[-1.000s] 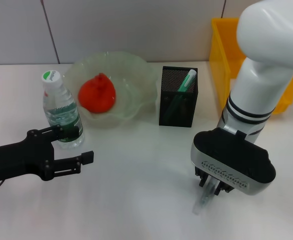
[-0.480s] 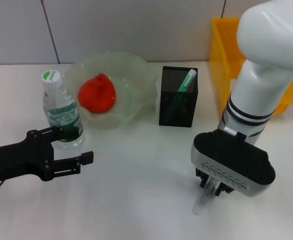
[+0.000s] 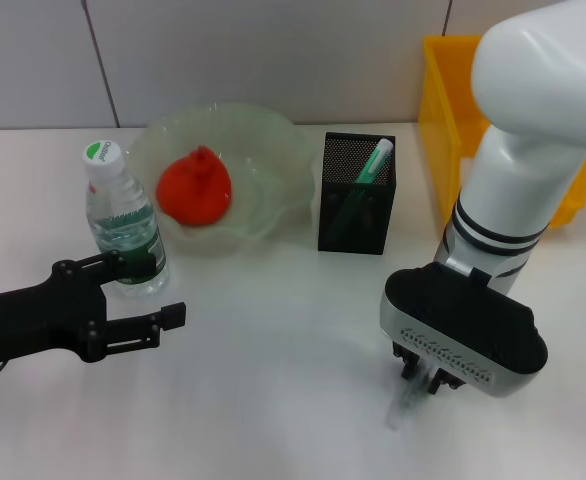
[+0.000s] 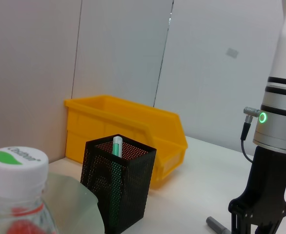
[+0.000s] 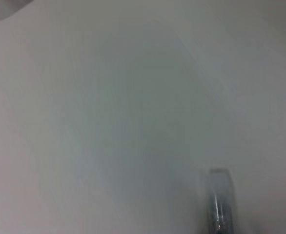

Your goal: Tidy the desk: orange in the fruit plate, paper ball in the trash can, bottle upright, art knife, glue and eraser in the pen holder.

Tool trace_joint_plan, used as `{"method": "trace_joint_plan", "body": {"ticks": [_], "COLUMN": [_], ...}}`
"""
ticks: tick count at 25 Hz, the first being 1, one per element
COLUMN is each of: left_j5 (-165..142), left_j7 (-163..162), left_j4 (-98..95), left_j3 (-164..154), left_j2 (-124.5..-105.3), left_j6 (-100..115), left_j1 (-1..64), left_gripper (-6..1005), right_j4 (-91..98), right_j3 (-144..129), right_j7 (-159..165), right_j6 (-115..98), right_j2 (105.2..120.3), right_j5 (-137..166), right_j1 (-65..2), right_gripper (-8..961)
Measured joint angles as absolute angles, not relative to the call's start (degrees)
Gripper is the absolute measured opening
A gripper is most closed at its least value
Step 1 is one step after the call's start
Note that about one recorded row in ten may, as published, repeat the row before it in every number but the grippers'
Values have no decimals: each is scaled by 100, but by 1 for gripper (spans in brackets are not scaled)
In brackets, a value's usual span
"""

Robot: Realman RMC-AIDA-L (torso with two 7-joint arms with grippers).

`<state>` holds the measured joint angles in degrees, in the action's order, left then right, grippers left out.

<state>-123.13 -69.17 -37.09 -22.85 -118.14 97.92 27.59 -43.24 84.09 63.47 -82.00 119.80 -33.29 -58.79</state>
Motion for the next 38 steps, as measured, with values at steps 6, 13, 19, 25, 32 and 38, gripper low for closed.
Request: {"method": "trace_joint_plan", "body": {"ticks": [6, 13, 19, 25, 32, 38], "left_j5": [-12313, -12313, -12314, -12311, -12289, -12287], "left_j7": [-6917, -6985, -7021, -7074, -7098, -7077], "left_j4": [-3717, -3788, -3789, -3850, -3876, -3877], "left_j3": [-2285, -2285, -2285, -2285, -2285, -2332], "left_j2": [-11812, -11812, -11812, -11807, -11804, -11803], "left_j6": [9799, 9801, 9801, 9942, 10096, 10128], "left_j1": [2759, 2759, 2778, 2789, 2734, 2722], "left_gripper": [815, 815, 815, 815, 815, 815], "right_j4": [-4411, -4705, -5669, -6934, -7594, -7147], "right_j3": [8398, 8554, 9395, 10626, 12067, 12936], "right_j7": [6363, 6538, 6819, 7318, 7953, 8200], "right_j6": [-8191, -8250, -8789, -9511, -9611, -8930], "right_j2": [11980, 11969, 11945, 11921, 11916, 11920], "right_j5": [-3331, -3340, -3465, -4107, -5592, -7340], "right_j1": [-5822, -5779, -5482, -5027, -4271, -3661], "right_gripper": [218, 147, 144, 141, 140, 140]}}
